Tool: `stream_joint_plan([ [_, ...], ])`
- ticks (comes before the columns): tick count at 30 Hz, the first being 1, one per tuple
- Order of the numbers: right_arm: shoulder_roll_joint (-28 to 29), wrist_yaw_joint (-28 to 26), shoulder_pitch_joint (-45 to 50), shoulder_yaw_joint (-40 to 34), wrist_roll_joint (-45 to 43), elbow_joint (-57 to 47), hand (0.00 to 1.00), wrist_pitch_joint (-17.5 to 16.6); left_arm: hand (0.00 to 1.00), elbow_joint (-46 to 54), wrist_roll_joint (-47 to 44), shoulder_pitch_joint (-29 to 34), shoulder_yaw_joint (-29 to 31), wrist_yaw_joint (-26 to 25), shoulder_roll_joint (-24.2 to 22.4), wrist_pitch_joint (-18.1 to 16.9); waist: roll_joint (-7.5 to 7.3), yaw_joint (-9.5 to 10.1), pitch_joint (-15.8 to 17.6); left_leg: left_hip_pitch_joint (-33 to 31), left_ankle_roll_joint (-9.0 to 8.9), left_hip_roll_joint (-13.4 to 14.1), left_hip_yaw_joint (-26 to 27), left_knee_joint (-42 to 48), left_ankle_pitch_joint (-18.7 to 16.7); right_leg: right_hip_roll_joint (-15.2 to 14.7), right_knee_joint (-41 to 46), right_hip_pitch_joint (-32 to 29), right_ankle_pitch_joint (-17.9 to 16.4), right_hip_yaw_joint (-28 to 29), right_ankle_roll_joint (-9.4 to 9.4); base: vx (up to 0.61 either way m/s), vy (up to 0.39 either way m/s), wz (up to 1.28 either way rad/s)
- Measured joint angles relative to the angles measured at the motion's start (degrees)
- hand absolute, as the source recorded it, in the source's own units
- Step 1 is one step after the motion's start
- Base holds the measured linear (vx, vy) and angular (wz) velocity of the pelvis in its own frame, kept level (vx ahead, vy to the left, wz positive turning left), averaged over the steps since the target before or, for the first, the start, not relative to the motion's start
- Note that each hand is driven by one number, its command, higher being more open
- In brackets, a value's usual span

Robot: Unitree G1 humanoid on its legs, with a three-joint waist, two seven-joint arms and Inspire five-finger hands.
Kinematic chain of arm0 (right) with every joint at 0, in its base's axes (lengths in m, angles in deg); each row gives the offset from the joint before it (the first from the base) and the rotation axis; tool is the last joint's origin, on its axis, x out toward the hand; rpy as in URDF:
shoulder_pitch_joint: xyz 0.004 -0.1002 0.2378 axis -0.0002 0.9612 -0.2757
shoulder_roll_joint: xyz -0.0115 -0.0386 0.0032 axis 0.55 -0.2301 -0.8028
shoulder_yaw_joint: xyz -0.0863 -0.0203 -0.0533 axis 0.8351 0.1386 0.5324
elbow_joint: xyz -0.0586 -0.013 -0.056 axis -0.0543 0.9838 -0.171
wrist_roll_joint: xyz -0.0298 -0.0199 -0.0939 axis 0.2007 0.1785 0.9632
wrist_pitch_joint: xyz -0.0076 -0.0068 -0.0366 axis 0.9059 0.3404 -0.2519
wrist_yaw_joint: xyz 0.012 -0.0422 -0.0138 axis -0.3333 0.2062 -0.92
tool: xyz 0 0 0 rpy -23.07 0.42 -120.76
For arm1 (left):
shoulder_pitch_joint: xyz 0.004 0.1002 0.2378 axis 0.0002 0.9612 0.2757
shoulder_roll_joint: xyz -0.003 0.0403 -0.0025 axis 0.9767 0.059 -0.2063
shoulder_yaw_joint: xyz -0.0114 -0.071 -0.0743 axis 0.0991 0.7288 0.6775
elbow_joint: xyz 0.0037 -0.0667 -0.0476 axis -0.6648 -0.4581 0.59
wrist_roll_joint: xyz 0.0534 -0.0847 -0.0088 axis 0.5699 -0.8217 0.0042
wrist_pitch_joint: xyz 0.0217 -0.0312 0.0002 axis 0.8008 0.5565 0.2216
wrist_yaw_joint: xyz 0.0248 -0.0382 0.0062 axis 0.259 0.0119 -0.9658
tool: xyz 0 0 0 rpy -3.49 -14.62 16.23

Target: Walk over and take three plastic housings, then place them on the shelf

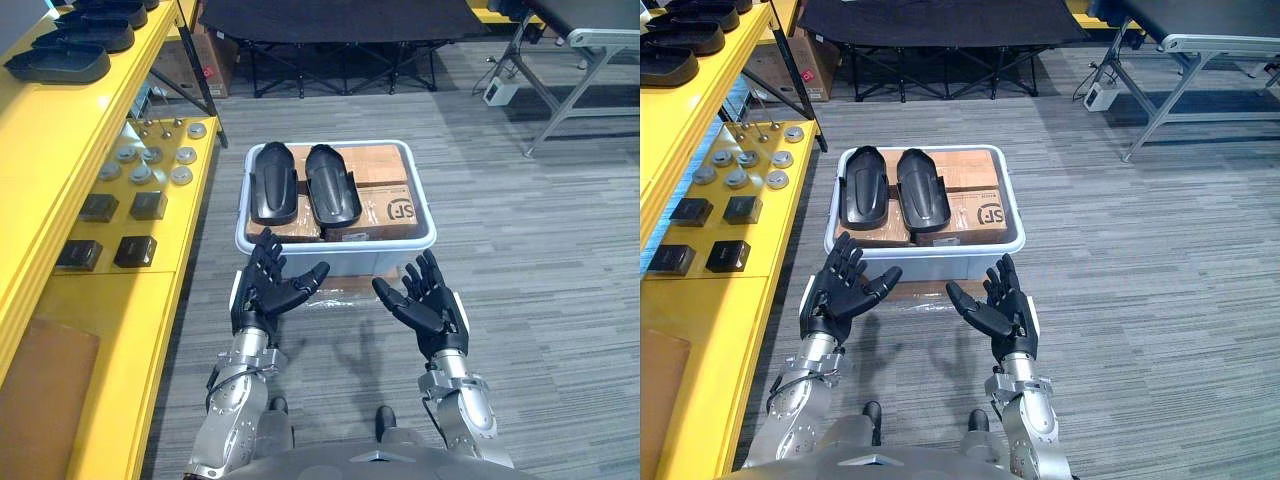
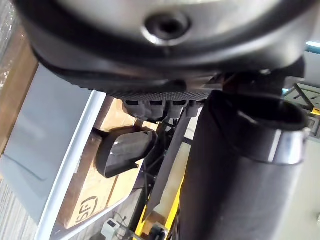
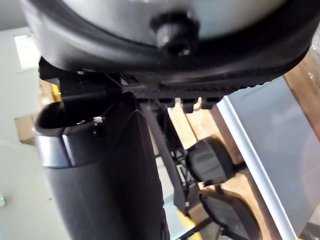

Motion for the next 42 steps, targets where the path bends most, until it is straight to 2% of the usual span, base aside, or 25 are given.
stream_joint_plan([
  [4,0.0,0.0,-0.3,0.5,-0.1,0.0,1.0,-0.1,1.0,0.0,0.0,0.2,0.0,-1.5,-0.1,-0.5,0.06,0.21,0.0,-1.7,0.17,0.9,-0.5,5.3,-3.2,1.0,1.5,0.3,-0.7,-0.6,-0.01,0.04,0.02,-0.02],
  [8,0.1,1.2,-0.6,0.5,0.0,0.0,1.0,-0.2,1.0,0.0,0.0,0.2,0.0,-1.5,-0.6,-0.5,-0.1,0.44,0.1,-1.7,0.97,0.7,-1.2,11.0,-7.0,0.6,9.5,-0.2,-5.1,-1.1,-0.07,0.0,0.078,0.08],
  [9,0.3,1.6,-0.9,0.7,0.0,0.0,1.0,-0.2,1.0,0.0,0.0,0.2,0.1,-1.4,-0.5,-0.5,-0.59,0.54,0.3,-1.2,1.53,0.3,-0.9,11.8,-8.2,0.0,12.2,-0.8,-6.6,-1.2,-0.52,-0.03,0.103,-0.03],
  [10,0.8,2.2,-1.5,1.1,0.0,0.3,1.0,-0.3,1.0,-0.1,0.0,0.3,0.3,-1.4,-0.2,-0.4,-1.14,0.56,0.6,-0.7,1.96,-0.3,-0.9,12.2,-9.1,-0.9,19.3,-3.1,-7.6,-1.3,-0.62,-0.05,0.094,-0.06],
  [12,2.0,2.8,-1.6,1.4,0.1,0.5,1.0,-0.3,1.0,-0.1,0.0,0.4,1.0,-0.7,0.6,-0.2,-1.64,0.51,1.2,0.6,2.35,-0.8,-0.7,12.0,-9.1,-2.2,30.6,-7.9,-6.5,-1.6,-2.03,-0.05,0.075,0.04],
  [13,3.0,3.1,-1.4,1.6,0.2,0.9,1.0,-0.3,1.0,-0.1,0.0,0.5,1.4,-0.1,1.4,0.0,-2.54,0.36,1.5,2.1,3.13,-1.3,-0.8,11.2,-8.7,-3.4,34.6,-9.1,-5.9,-1.5,-2.08,0.0,0.02,0.11],
  [14,3.3,3.2,-1.2,1.6,0.2,1.1,1.0,-0.3,1.0,-0.1,0.0,0.5,1.4,0.1,1.8,0.2,-2.46,0.32,1.6,2.6,3.58,-1.4,-0.8,10.8,-8.5,-3.5,35.8,-9.9,-5.4,-1.5,-2.69,0.05,-0.027,0.12],
  [15,3.7,3.1,-0.7,1.7,0.3,1.3,1.0,-0.2,1.0,0.0,0.0,0.6,1.5,0.4,2.0,0.2,-2.08,0.32,1.5,3.1,3.91,-1.0,-1.1,10.1,-8.3,-3.1,35.5,-10.3,-6.7,-1.5,-4.17,0.07,-0.075,0.07],
  [16,3.8,3.0,-0.3,1.7,1.9,1.3,1.0,-0.2,1.0,0.1,0.0,0.5,1.8,0.7,2.1,0.2,-1.93,0.31,1.3,3.0,4.03,-0.3,-1.4,9.4,-8.2,-1.7,31.1,-10.3,-9.1,-1.5,-3.92,0.07,-0.072,0.01],
  [18,3.8,2.2,-0.3,1.7,2.4,1.2,1.0,-0.2,1.0,-0.2,-0.1,0.5,2.1,0.7,2.2,0.2,-1.7,0.27,1.4,2.8,4.01,0.6,-1.5,8.5,-8.2,0.6,22.9,-11.0,-9.2,-1.5,-3.57,0.08,-0.139,-0.05],
  [19,3.8,1.5,-0.1,1.6,2.3,1.1,1.0,-0.2,1.0,-0.4,-0.5,0.5,2.0,0.7,2.2,0.2,-1.72,0.1,1.4,2.7,3.46,0.9,-1.8,8.2,-8.5,1.6,17.7,-11.6,-8.1,-0.5,-2.52,0.11,-0.218,0.23],
  [20,3.6,1.2,0.4,1.4,2.2,1.0,1.0,-0.2,1.0,-0.5,-0.5,0.5,1.7,0.7,2.3,0.1,-2.32,-0.78,1.0,2.1,2.0,0.8,-3.2,9.0,-9.1,2.5,13.9,-10.6,-2.4,1.1,-1.42,0.12,-0.204,0.35],
  [21,3.3,0.9,0.4,0.9,2.2,0.9,1.0,-0.1,1.0,-1.0,-0.6,0.3,1.6,0.7,2.1,0.0,-1.23,-1.26,1.2,1.8,1.12,1.1,-4.2,9.9,-9.7,3.2,13.5,-9.6,-1.3,0.5,-1.03,0.16,-0.169,0.4],
  [22,2.4,0.4,0.5,0.5,2.1,0.9,1.0,0.1,1.0,-1.2,-0.7,0.7,0.5,0.4,1.5,0.1,0.55,-1.21,1.3,1.7,0.68,1.9,-5.7,9.8,-9.7,4.3,13.7,-9.2,-1.2,-0.5,-1.36,0.16,-0.111,0.25],
  [23,1.4,0.1,0.6,-0.1,2.0,0.8,1.0,0.3,1.0,-1.3,-0.7,0.8,-0.7,0.4,1.2,0.1,1.52,-1.33,1.1,2.1,0.01,2.5,-6.5,8.6,-9.3,4.9,14.5,-9.2,-1.4,-0.8,-1.59,0.17,-0.124,0.21],
  [25,0.8,-0.2,0.6,-1.2,1.7,0.2,1.0,0.4,1.0,-1.3,-0.7,0.1,-2.0,0.5,0.9,0.0,1.95,-1.29,0.9,2.6,-0.75,3.0,-8.0,6.8,-8.6,5.2,14.4,-8.8,-1.6,-2.3,-1.9,0.14,-0.108,0.34],
  [27,0.3,-0.1,0.3,-1.2,1.8,-1.5,1.0,0.3,1.0,-1.3,-0.8,-0.3,-2.5,0.4,0.8,-0.2,1.6,-1.15,0.6,2.9,-1.19,3.0,-8.4,5.1,-7.9,5.2,14.2,-8.5,-2.6,-3.2,-2.44,0.08,-0.101,0.31],
  [30,0.0,-0.1,-0.4,-0.2,1.9,-4.6,1.0,0.3,1.0,-3.0,-2.1,-0.2,-2.6,0.0,1.2,-0.4,1.86,-1.25,0.3,2.1,-0.54,2.9,-10.0,5.3,-7.7,5.4,14.2,-8.1,-5.4,-4.4,-2.59,0.05,-0.087,0.35],
  [33,-0.6,1.2,0.2,-0.2,2.2,-4.7,1.0,1.2,1.0,-6.6,-2.7,0.1,-2.4,-1.3,1.1,-0.4,2.6,-0.94,0.9,-3.4,1.04,2.9,-8.4,18.8,-6.4,6.1,11.8,-4.4,-6.1,-6.3,-3.99,0.03,-0.061,0.57],
  [34,-0.6,1.9,0.5,-0.8,2.1,-4.3,1.0,2.2,1.0,-8.5,-2.6,0.6,-2.0,-1.7,1.5,-0.4,1.58,-0.5,2.0,-5.4,0.53,3.5,-5.8,24.1,-4.5,5.2,9.8,-0.9,-5.7,-7.3,-4.76,0.04,-0.002,0.45],
  [36,-0.3,3.4,1.2,-2.9,2.2,-4.4,1.0,2.0,1.0,-8.8,-3.0,1.0,-2.6,-1.5,1.7,-0.9,1.73,-0.09,2.0,-4.9,1.14,4.6,-1.1,16.6,-4.5,3.9,9.0,0.2,-5.3,-9.1,-4.4,0.03,0.014,0.4],
  [37,-0.9,5.1,1.1,-5.2,2.6,-4.3,1.0,1.9,1.0,-8.5,-3.0,0.9,-3.3,-1.2,1.1,-2.1,3.19,-0.32,2.1,-4.4,1.91,5.1,1.2,9.2,0.8,3.9,8.8,0.2,-5.4,-10.2,-4.01,0.03,0.077,0.26],
  [38,-0.9,6.1,0.6,-6.4,3.3,-3.7,1.0,1.9,1.0,-8.3,-2.9,0.9,-3.5,-1.1,0.9,-2.8,3.53,-0.25,2.2,-4.0,-0.66,4.9,1.5,7.1,1.6,3.8,8.8,0.0,-5.7,-10.1,-3.59,0.04,0.095,0.25],
  [39,-0.6,8.1,-0.4,-7.8,4.8,-2.5,1.0,1.9,1.0,-7.8,-2.9,0.7,-3.4,-1.1,1.1,-3.3,3.17,-0.5,2.0,-3.4,-1.89,4.0,1.7,3.9,2.6,3.0,8.6,-0.7,-5.4,-9.9,-3.13,0.03,0.079,0.16],
  [42,-0.5,14.8,-5.3,-11.3,7.4,1.4,1.0,1.7,1.0,-5.2,-0.1,-1.3,-3.5,-5.0,2.8,-6.6,0.97,-1.27,3.7,-2.7,-0.5,0.9,2.1,-4.3,6.6,0.5,8.2,-3.3,-4.0,-9.9,-1.01,0.02,0.076,0.15],
])
